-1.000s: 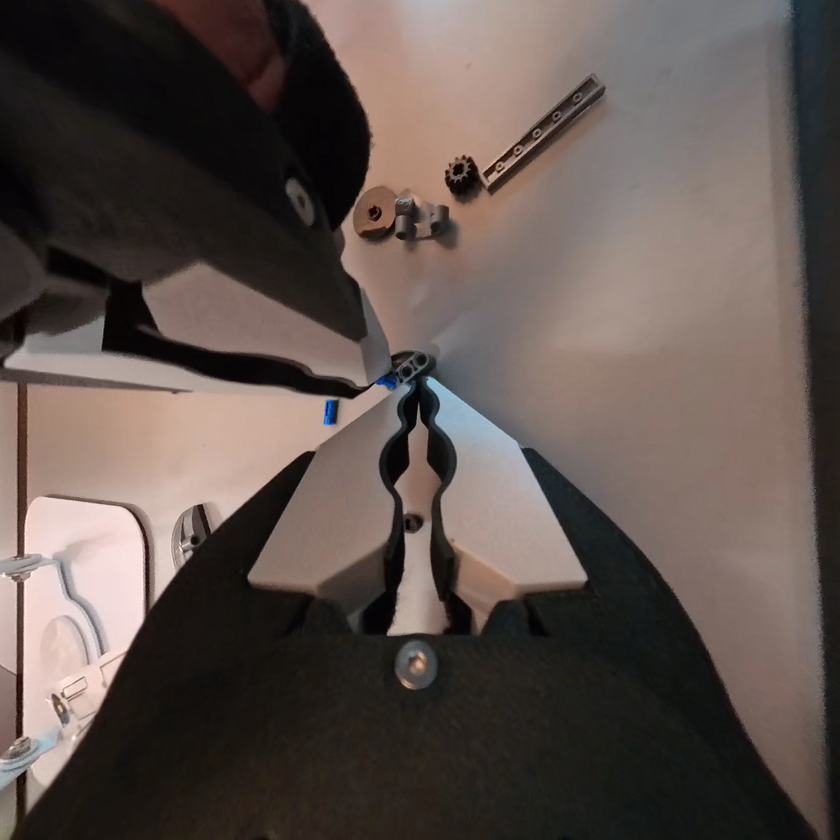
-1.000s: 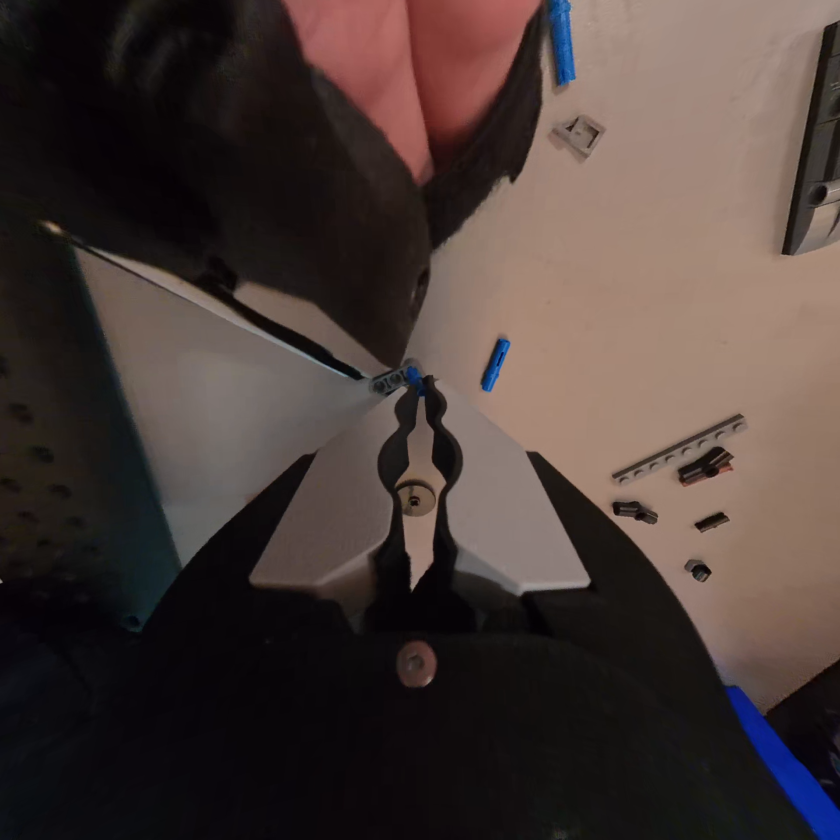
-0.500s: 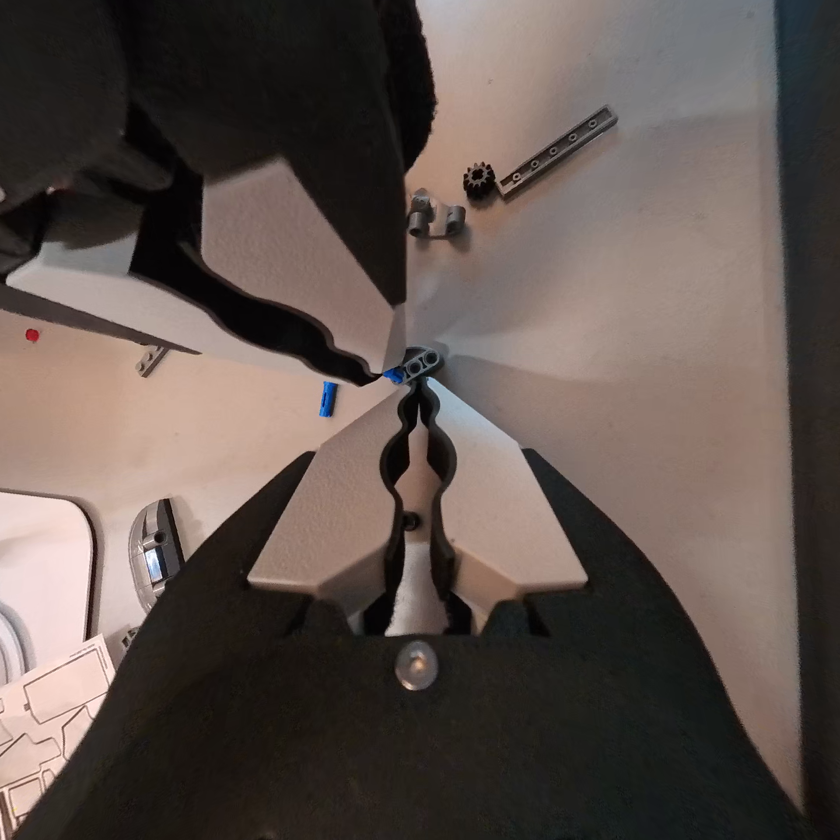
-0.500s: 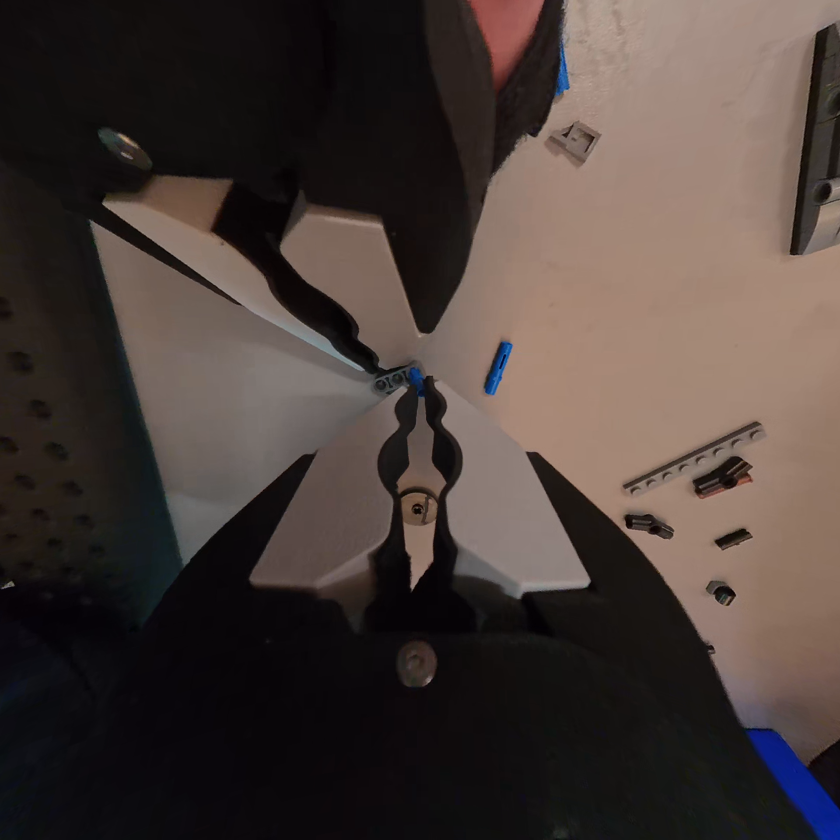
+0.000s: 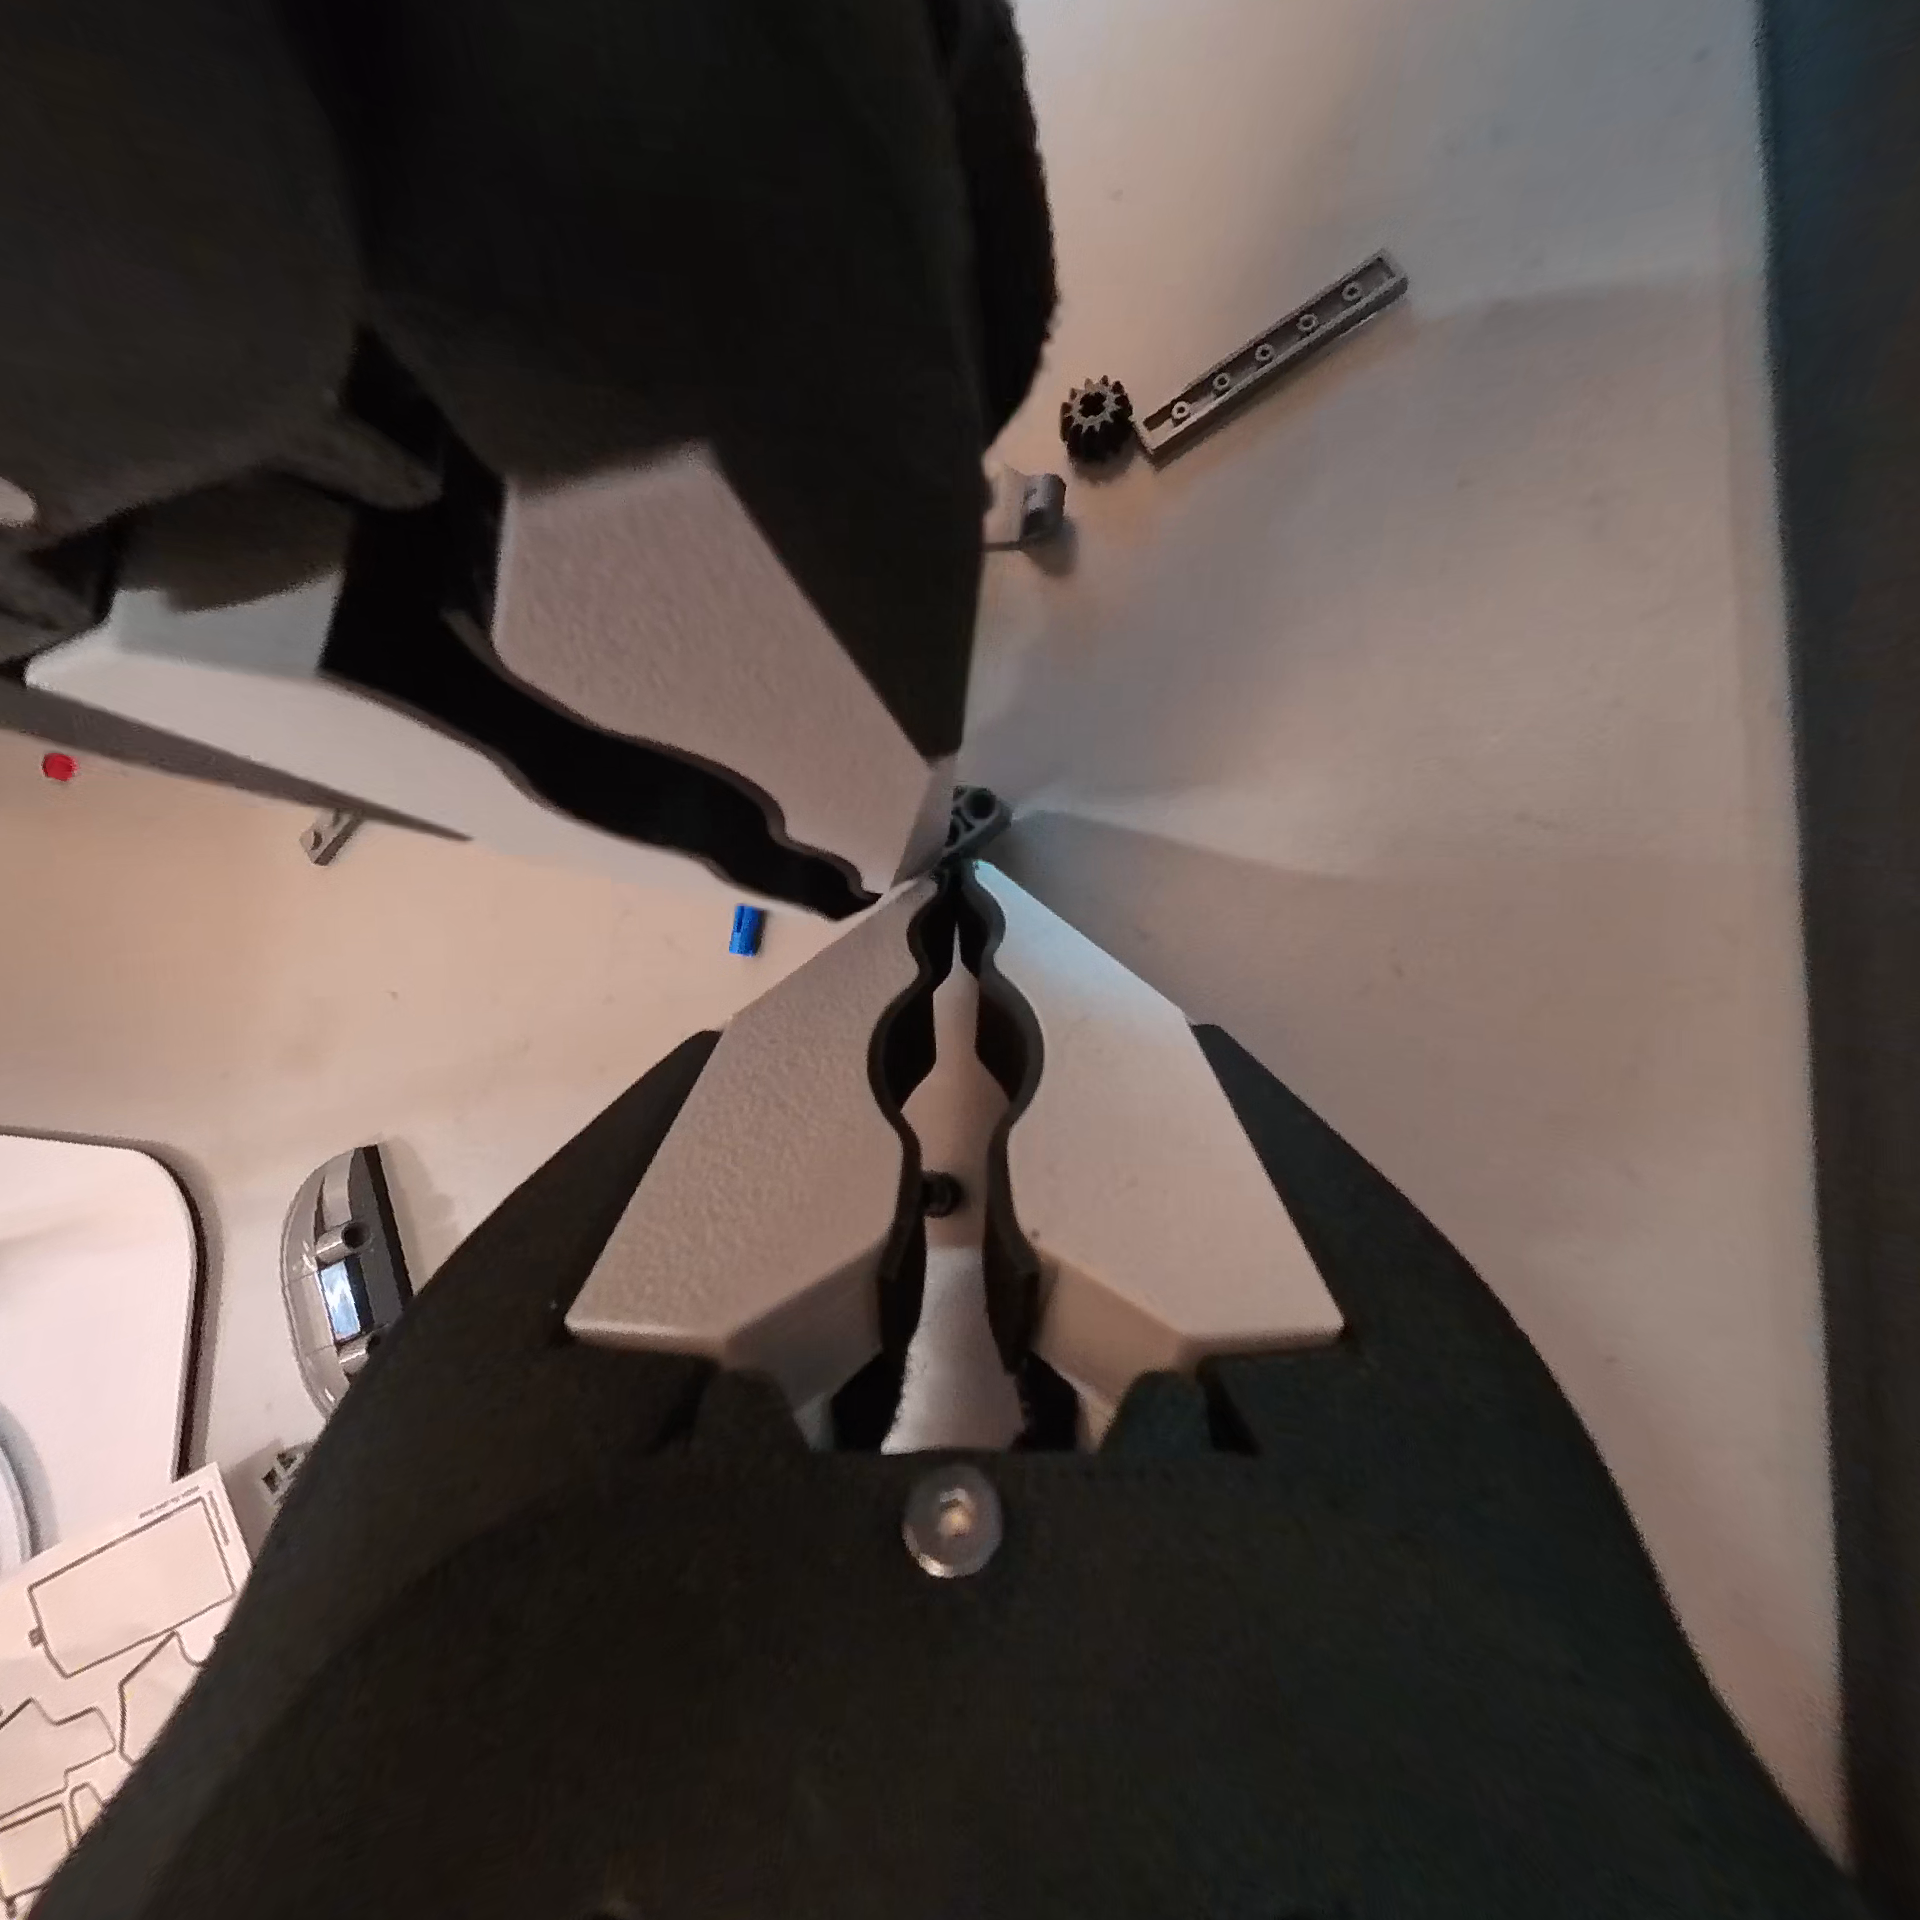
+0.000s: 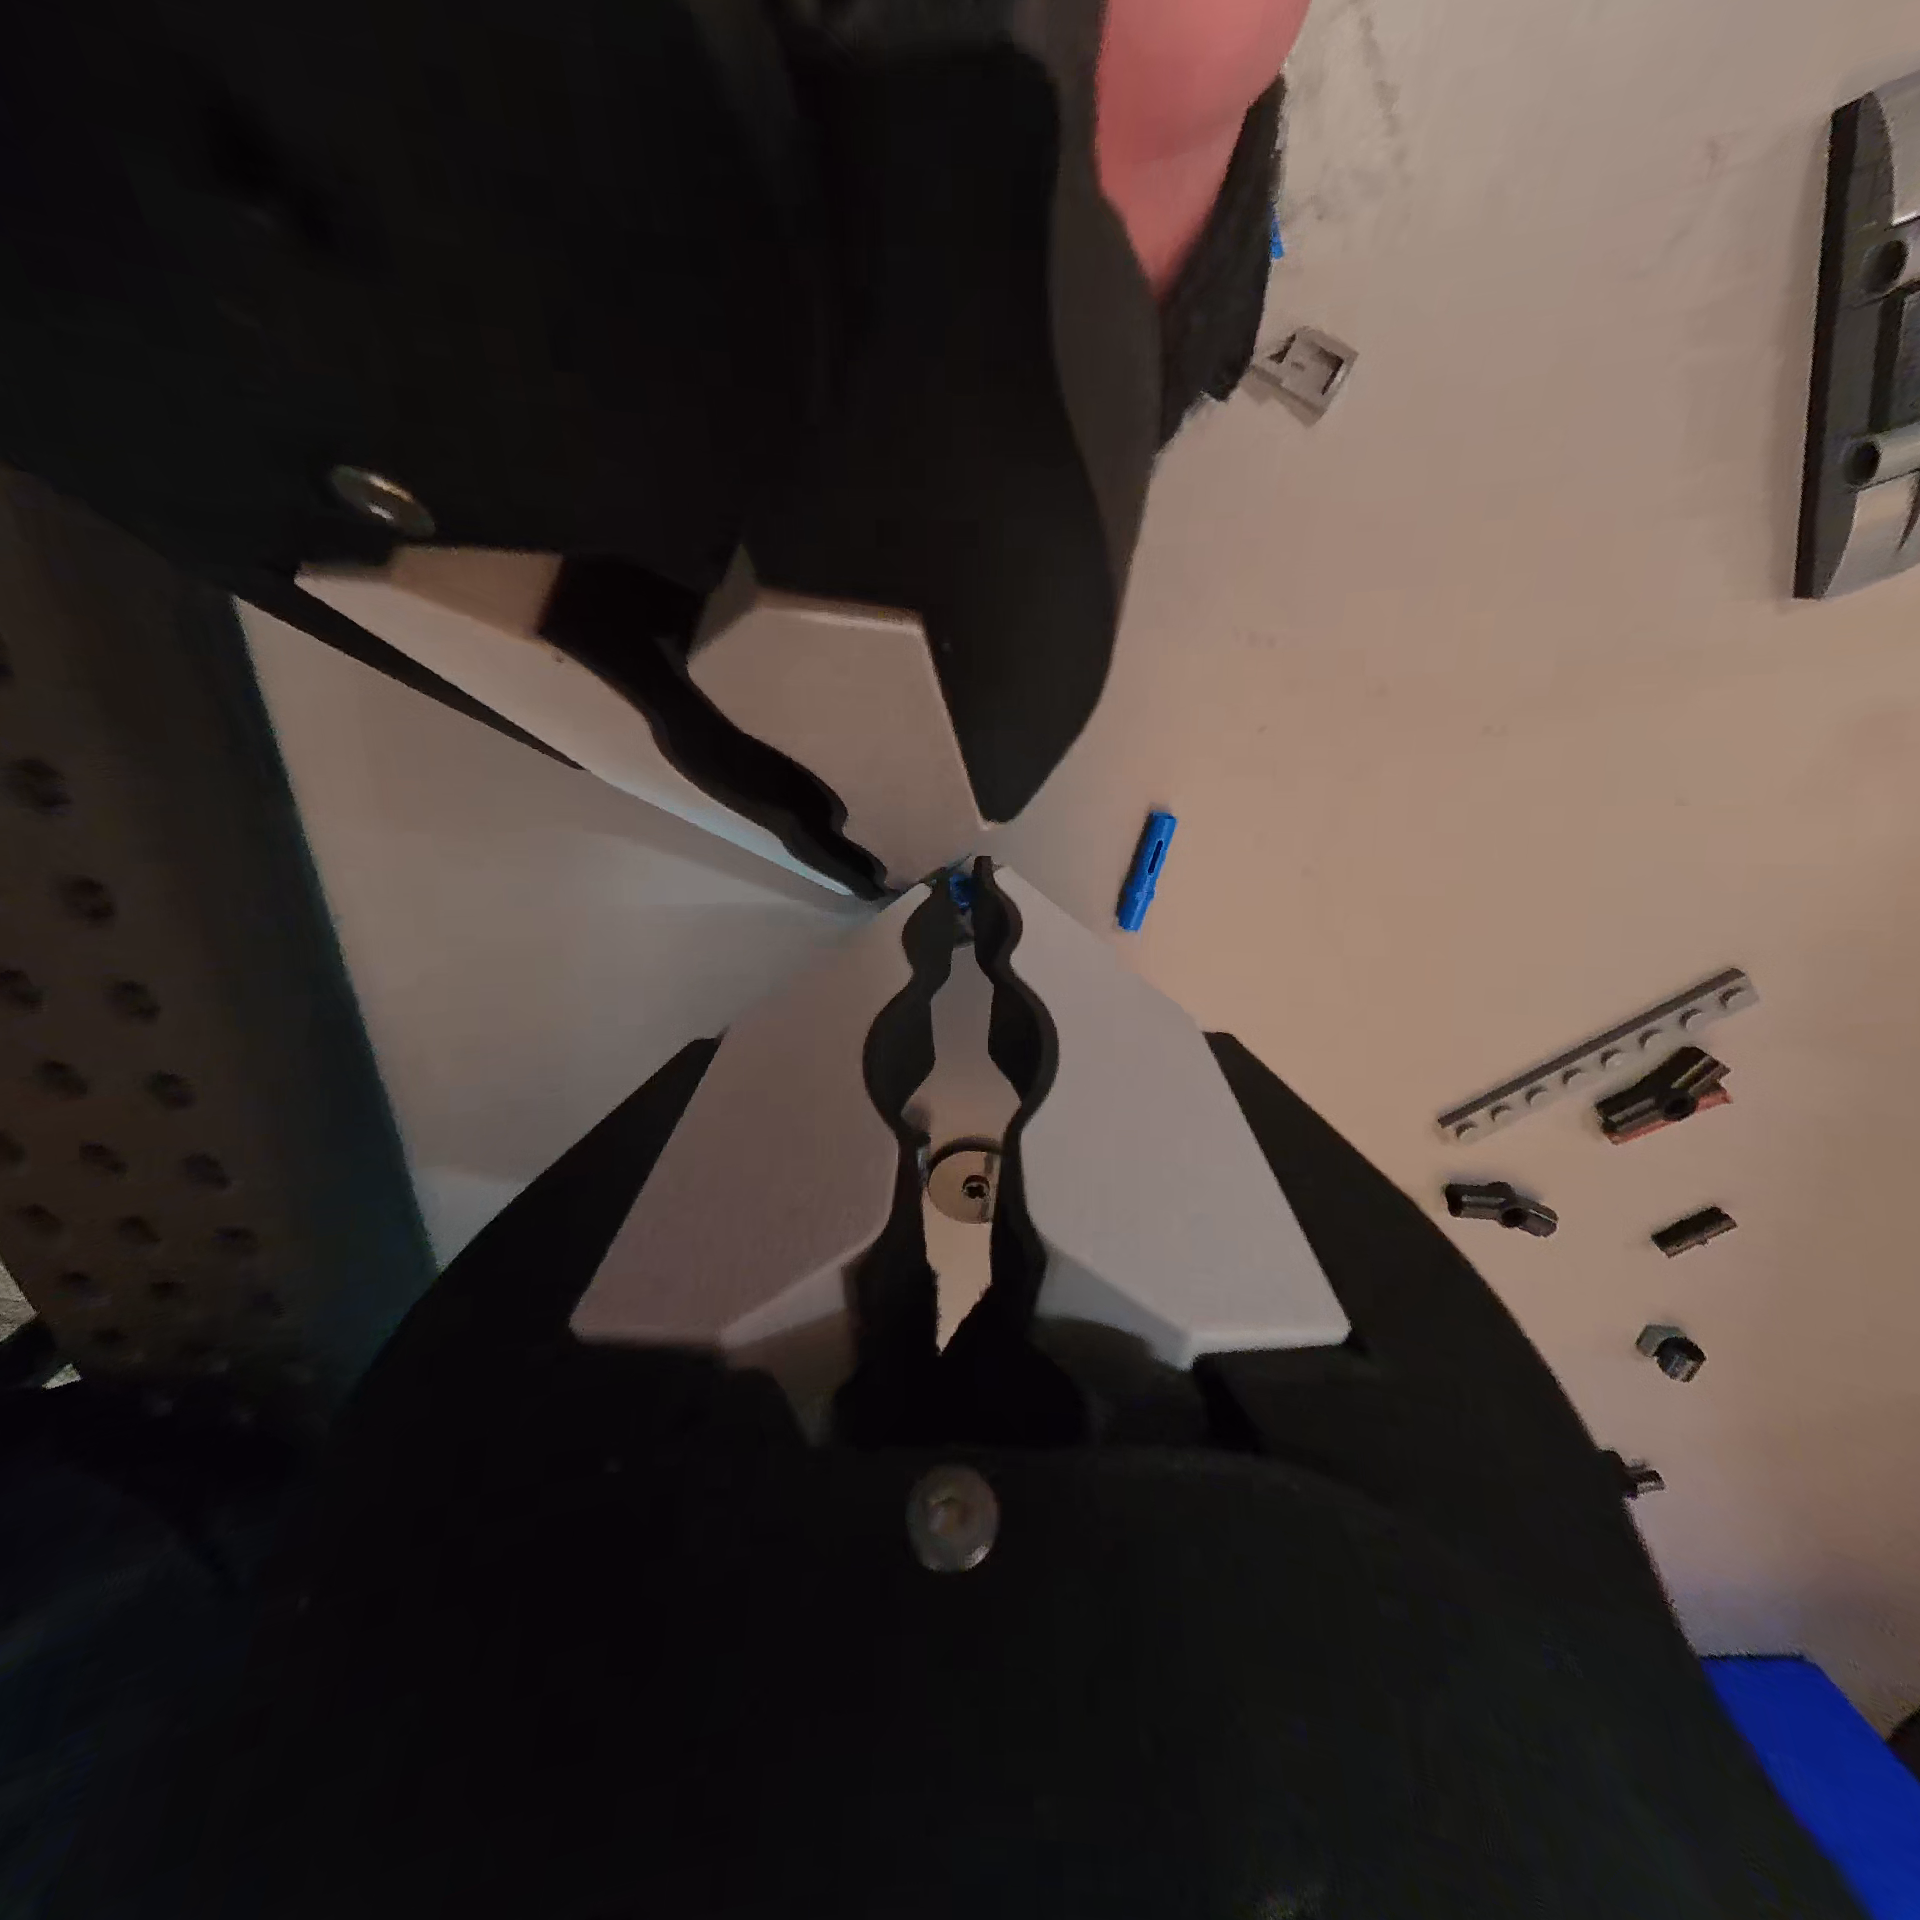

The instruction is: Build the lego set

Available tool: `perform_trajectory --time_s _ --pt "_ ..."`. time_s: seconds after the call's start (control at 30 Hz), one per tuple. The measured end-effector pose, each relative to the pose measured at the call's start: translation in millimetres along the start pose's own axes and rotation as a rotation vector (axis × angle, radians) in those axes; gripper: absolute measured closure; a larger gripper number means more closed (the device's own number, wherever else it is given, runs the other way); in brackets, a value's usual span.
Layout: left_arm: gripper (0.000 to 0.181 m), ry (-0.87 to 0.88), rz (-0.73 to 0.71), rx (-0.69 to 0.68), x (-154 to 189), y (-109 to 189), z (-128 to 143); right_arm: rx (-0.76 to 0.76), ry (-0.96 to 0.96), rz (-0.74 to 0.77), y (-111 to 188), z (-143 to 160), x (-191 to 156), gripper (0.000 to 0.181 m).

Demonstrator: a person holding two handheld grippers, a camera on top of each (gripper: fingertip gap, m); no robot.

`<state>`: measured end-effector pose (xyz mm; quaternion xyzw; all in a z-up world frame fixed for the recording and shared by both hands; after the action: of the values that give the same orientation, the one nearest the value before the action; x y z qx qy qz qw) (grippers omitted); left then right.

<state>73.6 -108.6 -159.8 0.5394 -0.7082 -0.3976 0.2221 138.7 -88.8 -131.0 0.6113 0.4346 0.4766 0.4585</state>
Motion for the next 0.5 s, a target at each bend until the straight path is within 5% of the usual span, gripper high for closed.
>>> perform_trajectory --time_s 0.5 --pt "0.181 -0.002 -0.009 -0.002 -2 0 0 0.093 -0.024 -0.055 0 14 1 0.179"
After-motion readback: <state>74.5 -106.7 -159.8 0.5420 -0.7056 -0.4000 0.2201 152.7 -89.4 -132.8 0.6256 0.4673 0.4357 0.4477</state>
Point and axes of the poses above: each gripper's, where its closed fingertips meet, y back along the fingers, z out of its underside, x = y × z across the jaws, the point moved 9 cm from there along y, back along the fingers, and after that the axes turned 13 degrees about z, right-handed, at the moved point
